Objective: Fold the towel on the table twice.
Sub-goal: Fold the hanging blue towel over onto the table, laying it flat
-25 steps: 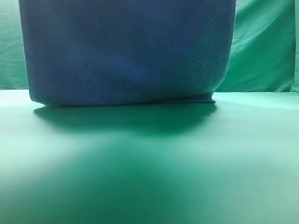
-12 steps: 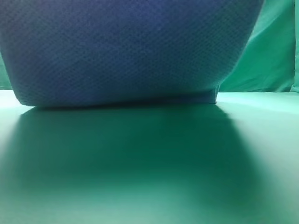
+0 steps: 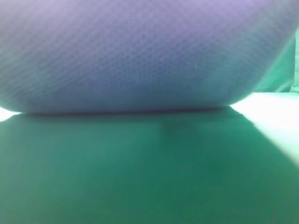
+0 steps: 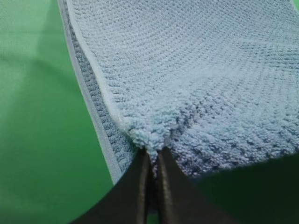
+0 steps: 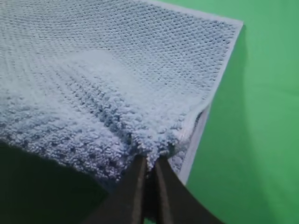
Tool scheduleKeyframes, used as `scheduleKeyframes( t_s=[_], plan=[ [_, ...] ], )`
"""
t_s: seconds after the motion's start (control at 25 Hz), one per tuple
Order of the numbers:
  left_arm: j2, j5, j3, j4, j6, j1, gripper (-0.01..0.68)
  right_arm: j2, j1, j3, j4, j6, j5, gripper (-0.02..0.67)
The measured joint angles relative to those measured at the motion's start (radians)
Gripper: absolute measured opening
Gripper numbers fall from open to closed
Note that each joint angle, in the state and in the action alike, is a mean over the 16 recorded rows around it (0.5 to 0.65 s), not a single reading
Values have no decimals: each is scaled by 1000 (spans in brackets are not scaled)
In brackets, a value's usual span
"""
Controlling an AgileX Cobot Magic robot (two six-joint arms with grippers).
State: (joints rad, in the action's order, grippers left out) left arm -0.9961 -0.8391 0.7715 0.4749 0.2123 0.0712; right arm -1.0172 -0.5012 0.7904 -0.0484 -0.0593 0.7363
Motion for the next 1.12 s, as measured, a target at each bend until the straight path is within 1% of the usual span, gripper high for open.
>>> scheduleKeyframes(
  t_s=[0.28, 0.52, 0.84, 1.12],
  plan=[
    [60, -7, -85, 36, 15, 0, 0, 90, -37, -90, 14, -66, 10, 0],
    [20, 58, -105, 79, 33, 0, 3, 70, -40, -115, 60, -115, -51, 0],
    [-158, 233, -89, 189, 132, 0, 3, -105, -35, -77, 155, -169, -185, 0],
    [-371, 351, 4, 276, 224, 0, 0, -313, 11, 37, 212, -188, -256, 0]
  ],
)
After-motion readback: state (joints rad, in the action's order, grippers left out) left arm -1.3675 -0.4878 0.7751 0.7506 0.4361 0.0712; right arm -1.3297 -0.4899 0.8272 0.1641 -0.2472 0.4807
